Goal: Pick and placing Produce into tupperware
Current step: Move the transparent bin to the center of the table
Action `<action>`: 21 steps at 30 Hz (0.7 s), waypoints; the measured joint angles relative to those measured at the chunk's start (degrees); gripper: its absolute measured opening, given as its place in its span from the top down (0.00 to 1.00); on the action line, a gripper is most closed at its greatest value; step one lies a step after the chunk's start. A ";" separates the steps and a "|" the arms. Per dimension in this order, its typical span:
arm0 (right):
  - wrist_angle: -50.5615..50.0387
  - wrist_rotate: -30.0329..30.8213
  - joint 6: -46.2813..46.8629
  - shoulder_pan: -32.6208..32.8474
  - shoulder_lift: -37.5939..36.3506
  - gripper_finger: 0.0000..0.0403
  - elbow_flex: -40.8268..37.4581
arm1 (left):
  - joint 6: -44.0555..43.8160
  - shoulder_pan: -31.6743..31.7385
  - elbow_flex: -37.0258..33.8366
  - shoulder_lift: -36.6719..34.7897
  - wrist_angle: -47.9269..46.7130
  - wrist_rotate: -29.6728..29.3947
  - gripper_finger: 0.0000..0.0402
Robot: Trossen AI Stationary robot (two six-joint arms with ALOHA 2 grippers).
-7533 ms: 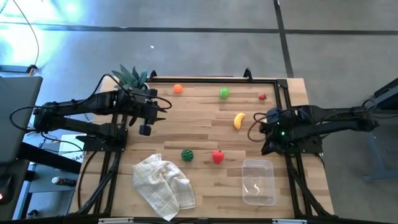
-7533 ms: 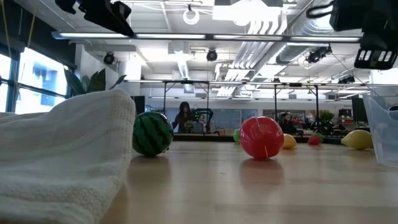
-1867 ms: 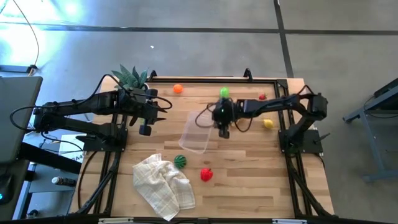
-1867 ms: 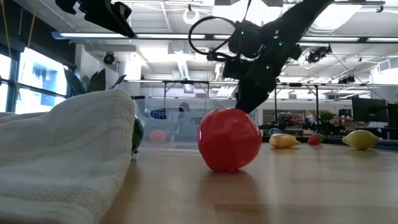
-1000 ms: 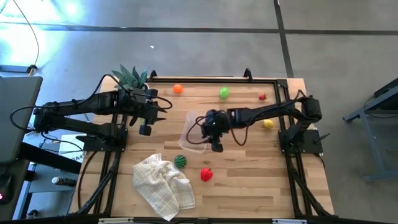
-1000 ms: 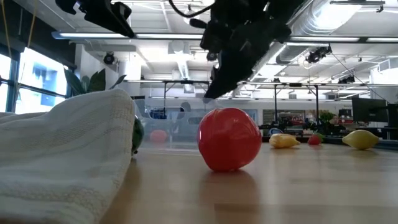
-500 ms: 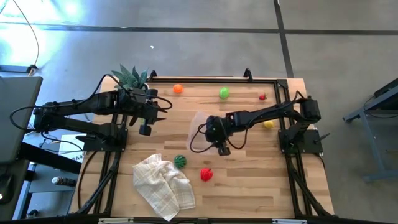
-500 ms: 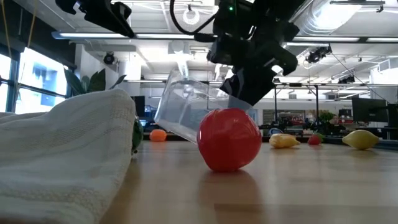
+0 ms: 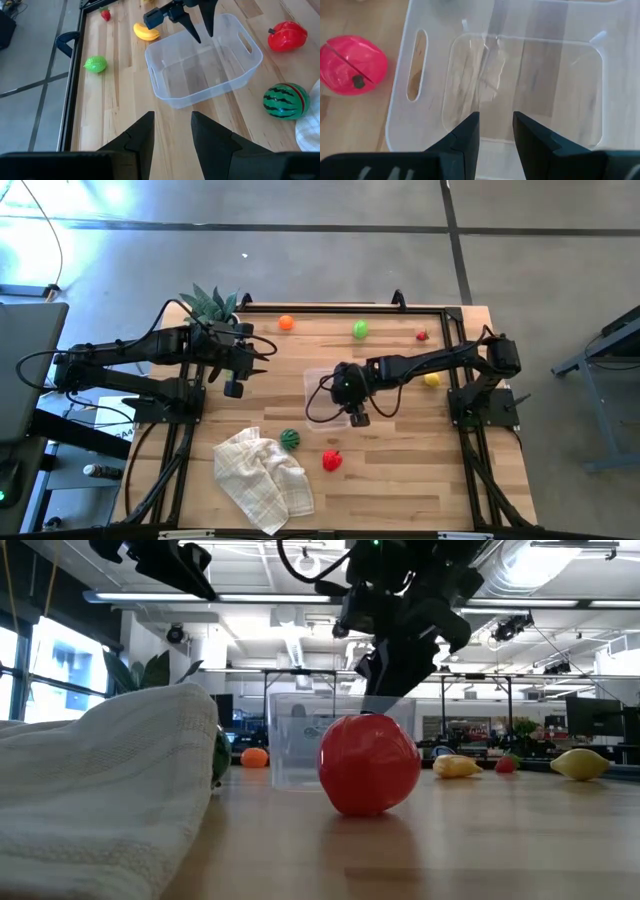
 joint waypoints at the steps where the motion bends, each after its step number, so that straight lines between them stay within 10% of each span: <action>1: 0.69 0.00 0.37 0.00 0.00 0.73 0.00 | 0.01 0.00 0.00 0.00 -0.01 0.00 0.71; 21: 5.29 3.76 1.26 -11.21 0.00 0.73 2.29 | 0.00 0.00 0.00 0.00 -0.02 0.00 0.71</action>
